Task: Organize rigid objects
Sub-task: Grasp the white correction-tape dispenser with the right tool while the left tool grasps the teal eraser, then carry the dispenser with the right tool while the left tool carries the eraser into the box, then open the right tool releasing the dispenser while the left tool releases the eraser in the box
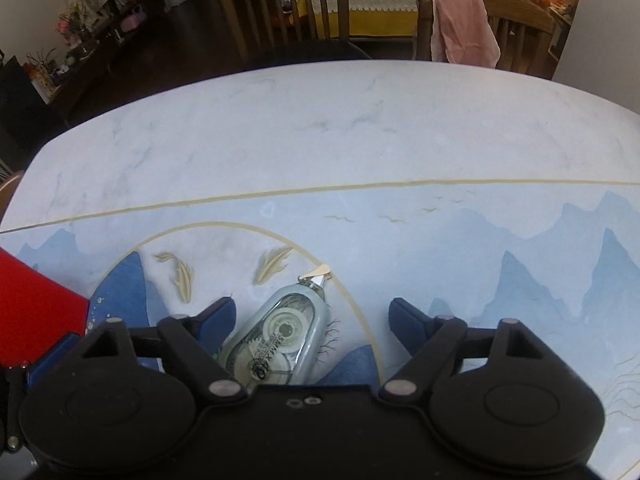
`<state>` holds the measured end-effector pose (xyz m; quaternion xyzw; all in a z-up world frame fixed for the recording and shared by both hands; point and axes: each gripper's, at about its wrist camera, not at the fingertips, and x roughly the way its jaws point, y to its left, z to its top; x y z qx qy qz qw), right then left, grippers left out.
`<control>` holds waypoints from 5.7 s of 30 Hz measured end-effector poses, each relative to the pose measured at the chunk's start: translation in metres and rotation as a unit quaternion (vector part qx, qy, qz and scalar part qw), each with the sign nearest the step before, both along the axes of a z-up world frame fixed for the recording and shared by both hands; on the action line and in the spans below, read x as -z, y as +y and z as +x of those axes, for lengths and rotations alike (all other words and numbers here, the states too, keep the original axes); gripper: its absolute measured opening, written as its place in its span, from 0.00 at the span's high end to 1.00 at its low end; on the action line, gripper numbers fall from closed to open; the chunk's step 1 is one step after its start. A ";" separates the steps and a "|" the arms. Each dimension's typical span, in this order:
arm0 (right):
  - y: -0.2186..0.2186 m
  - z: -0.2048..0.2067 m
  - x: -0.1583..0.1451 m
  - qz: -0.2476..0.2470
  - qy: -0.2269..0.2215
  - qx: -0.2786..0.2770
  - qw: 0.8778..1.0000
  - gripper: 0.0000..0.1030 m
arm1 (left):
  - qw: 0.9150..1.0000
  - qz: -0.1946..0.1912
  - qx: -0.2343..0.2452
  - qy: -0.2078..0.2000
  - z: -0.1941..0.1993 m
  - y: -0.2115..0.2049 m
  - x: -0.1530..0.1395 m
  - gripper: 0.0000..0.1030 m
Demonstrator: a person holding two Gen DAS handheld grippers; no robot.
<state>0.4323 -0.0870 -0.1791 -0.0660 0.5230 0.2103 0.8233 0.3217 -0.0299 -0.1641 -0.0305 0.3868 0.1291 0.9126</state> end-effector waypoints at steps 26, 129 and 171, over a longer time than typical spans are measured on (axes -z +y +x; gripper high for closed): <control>-0.042 -0.013 0.008 -0.031 -0.018 -0.011 0.999 0.54 | 1.000 -0.010 0.015 0.004 0.005 -0.005 0.019 0.21; 0.222 -0.229 -0.069 -0.020 -0.026 -0.250 0.968 0.51 | 0.993 -0.029 0.088 0.069 -0.132 0.283 -0.072 0.63; 0.209 -0.237 -0.054 -0.019 0.015 -0.219 0.975 0.39 | 0.983 -0.061 0.120 0.121 -0.131 0.277 -0.051 0.50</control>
